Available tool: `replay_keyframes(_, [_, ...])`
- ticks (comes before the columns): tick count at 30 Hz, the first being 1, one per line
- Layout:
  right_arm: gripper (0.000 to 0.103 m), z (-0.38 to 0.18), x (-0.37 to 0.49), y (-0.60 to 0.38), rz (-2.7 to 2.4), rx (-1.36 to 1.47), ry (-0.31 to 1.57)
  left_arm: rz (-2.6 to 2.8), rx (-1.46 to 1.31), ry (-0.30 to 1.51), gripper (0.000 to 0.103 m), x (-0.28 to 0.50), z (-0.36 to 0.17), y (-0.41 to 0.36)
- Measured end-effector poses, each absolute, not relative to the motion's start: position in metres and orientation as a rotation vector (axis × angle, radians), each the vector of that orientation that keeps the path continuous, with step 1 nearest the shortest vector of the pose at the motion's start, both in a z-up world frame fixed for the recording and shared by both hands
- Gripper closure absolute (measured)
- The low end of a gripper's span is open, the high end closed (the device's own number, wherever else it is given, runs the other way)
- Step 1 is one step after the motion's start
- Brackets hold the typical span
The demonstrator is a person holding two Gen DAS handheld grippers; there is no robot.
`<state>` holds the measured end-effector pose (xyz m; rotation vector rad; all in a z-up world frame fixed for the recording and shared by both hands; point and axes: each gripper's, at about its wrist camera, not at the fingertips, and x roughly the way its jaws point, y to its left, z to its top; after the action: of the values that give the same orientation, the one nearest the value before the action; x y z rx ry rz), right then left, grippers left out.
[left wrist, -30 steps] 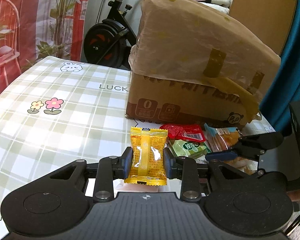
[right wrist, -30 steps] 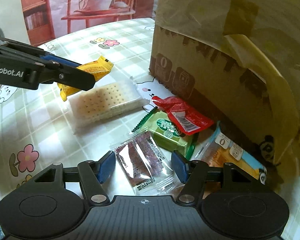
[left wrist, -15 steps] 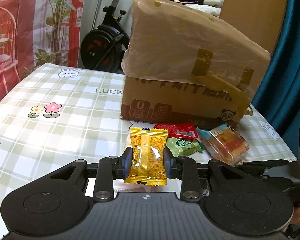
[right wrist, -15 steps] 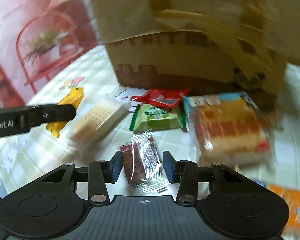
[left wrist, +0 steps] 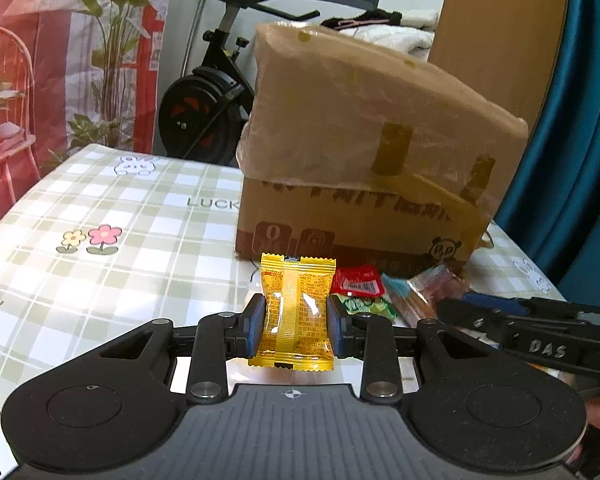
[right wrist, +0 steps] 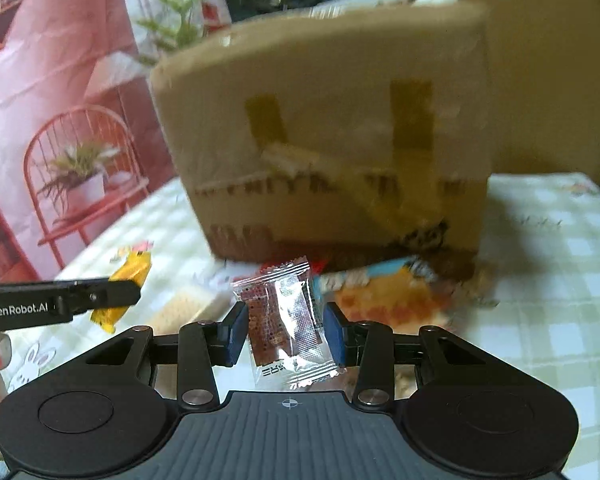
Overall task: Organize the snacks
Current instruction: 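Carry both items to the lined box and release them inside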
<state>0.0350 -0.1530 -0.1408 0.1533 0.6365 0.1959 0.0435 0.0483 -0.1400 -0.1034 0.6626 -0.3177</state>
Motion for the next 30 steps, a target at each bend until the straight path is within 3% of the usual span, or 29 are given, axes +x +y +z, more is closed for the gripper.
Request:
replay_keyframes(18, [0.065, -0.059, 0.024, -0.176, 0.17, 0.088, 0.331, -0.375, -0.064, 0.457, 0.069, 0.061, -0.074, 0.026])
replay_keyframes(30, [0.065, 0.009, 0.135, -0.218, 0.098, 0.06, 0.268, -0.425, 0.001, 0.332, 0.069, 0.166, -0.008, -0.045])
